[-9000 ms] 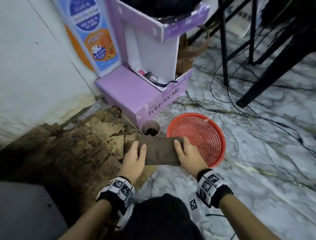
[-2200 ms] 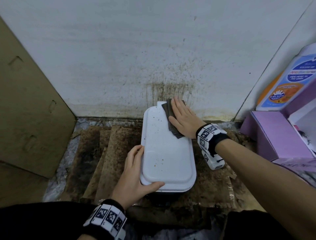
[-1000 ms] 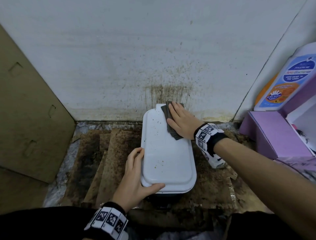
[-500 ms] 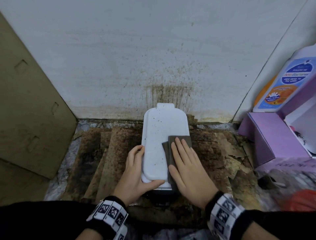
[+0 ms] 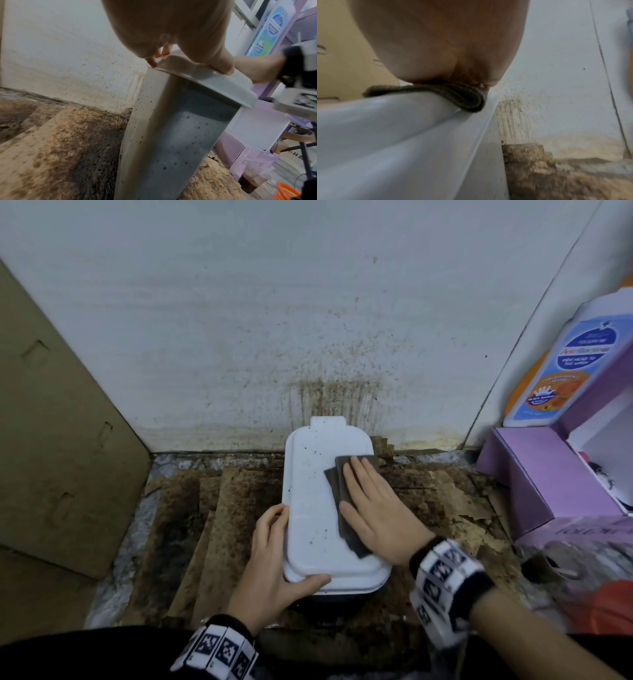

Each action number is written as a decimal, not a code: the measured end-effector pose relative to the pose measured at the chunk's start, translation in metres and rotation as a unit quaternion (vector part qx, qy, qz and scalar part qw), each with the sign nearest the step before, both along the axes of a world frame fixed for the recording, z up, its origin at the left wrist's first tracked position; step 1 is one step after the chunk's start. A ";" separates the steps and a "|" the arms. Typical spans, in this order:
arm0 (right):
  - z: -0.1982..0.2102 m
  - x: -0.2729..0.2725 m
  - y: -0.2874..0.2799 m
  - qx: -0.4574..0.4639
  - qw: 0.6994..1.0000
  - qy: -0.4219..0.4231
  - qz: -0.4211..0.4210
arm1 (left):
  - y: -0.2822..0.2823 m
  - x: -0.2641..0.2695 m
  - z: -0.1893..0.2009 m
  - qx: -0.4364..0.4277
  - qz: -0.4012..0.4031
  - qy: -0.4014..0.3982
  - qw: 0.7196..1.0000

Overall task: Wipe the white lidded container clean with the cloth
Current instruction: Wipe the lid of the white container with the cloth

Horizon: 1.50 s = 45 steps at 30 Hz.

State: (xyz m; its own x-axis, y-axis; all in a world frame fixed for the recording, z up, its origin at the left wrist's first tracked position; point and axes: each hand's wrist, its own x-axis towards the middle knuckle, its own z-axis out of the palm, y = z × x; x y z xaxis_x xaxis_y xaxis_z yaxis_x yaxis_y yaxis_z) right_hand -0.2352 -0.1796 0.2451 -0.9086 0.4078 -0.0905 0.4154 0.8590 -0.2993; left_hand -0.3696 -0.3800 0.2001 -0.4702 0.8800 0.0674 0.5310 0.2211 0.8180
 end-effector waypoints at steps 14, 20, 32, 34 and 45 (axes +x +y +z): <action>-0.005 -0.043 0.048 -0.037 0.999 0.023 -0.026 | 0.001 0.001 0.005 -0.019 0.006 0.010 1.000; -0.008 0.013 -0.015 -0.096 0.993 0.063 -0.040 | 0.000 0.002 0.004 -0.021 0.008 0.018 1.000; -0.061 0.038 -0.110 -0.068 0.921 0.325 -0.205 | -0.002 0.004 0.004 0.001 0.014 0.013 1.000; -0.062 0.036 -0.108 -0.057 0.919 0.330 -0.209 | -0.002 0.003 0.003 0.000 0.013 0.015 1.000; -0.052 0.036 -0.032 -0.173 0.924 0.327 -0.095 | -0.001 -0.002 0.001 -0.007 0.011 -0.002 1.000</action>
State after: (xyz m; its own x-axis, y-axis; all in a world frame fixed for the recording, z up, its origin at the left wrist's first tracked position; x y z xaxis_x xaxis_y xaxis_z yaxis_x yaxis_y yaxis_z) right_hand -0.1994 -0.2115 0.1931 -0.7307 0.6144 0.2976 0.1814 0.5949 -0.7831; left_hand -0.3720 -0.3813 0.2010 -0.4894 0.8704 0.0537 0.5228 0.2436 0.8169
